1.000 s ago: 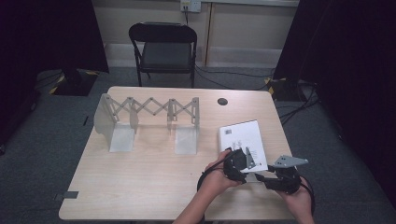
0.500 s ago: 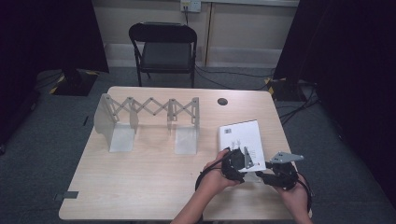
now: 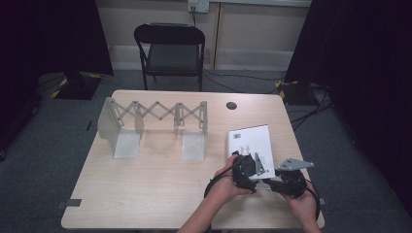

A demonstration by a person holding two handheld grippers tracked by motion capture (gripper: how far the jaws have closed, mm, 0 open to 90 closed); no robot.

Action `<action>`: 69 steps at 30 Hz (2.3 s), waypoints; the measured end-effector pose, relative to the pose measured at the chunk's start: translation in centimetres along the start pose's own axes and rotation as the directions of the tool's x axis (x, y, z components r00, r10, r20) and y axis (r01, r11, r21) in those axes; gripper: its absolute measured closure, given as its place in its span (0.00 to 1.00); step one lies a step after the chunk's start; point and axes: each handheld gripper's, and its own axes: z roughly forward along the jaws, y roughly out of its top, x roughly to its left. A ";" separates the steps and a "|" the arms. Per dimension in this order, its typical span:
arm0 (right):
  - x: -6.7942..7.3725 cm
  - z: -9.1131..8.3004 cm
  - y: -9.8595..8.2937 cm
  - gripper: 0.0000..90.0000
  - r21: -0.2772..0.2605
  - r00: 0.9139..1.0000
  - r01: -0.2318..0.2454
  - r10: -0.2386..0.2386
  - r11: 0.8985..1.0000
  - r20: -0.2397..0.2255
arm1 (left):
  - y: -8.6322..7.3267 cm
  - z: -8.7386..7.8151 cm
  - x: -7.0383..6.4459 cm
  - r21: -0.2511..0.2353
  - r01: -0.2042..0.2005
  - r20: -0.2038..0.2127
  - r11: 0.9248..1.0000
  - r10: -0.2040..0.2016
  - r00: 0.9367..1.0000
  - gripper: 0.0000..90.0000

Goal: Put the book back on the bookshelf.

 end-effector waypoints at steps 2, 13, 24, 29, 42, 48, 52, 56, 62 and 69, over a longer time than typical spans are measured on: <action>0.5 0.1 0.3 0.61 -0.004 1.000 0.013 -0.013 1.000 -0.015 | -0.1 0.4 0.2 0.004 0.011 -0.024 1.000 -0.011 1.000 0.03; 0.6 0.2 0.3 0.61 -0.006 0.999 0.012 -0.012 1.000 -0.035 | -1.0 0.9 0.8 0.003 -0.031 -0.052 1.000 0.031 0.998 0.04; 0.0 -0.3 -0.7 0.47 -0.030 0.998 0.016 -0.017 0.999 -0.055 | -1.1 0.0 0.2 -0.025 -0.183 -0.080 0.983 0.180 0.980 0.27; -0.6 -0.3 -2.0 0.37 -0.024 0.996 0.034 -0.036 0.999 -0.078 | -1.1 -0.5 0.4 -0.040 -0.184 -0.079 0.982 0.181 0.980 0.30; -0.9 0.3 -3.6 0.30 -0.021 0.990 0.103 -0.105 0.994 -0.099 | 0.3 -2.3 1.1 0.020 -0.142 -0.058 0.990 0.143 0.988 0.45; -0.7 0.4 -4.2 0.27 -0.033 0.983 0.156 -0.158 0.987 -0.090 | 1.4 -3.5 1.4 0.040 -0.117 -0.044 0.992 0.119 0.992 0.50; -0.6 0.5 -4.3 0.26 -0.030 0.978 0.178 -0.180 0.984 -0.103 | 1.8 -3.7 1.6 0.059 -0.117 -0.035 0.991 0.119 0.992 0.51; -0.4 0.8 -4.5 0.26 -0.016 0.977 0.189 -0.189 0.982 -0.099 | 2.0 -4.0 1.9 0.054 -0.090 -0.031 0.994 0.092 0.995 0.52; -0.6 1.1 -4.5 0.26 -0.031 0.980 0.170 -0.173 0.985 -0.098 | 2.6 -4.3 2.2 0.071 -0.078 -0.012 0.994 0.079 0.997 0.52; -0.4 1.8 -4.0 0.25 -0.048 0.982 0.175 -0.177 0.983 -0.060 | 2.9 -4.7 2.1 0.083 -0.059 -0.012 0.995 0.061 0.998 0.53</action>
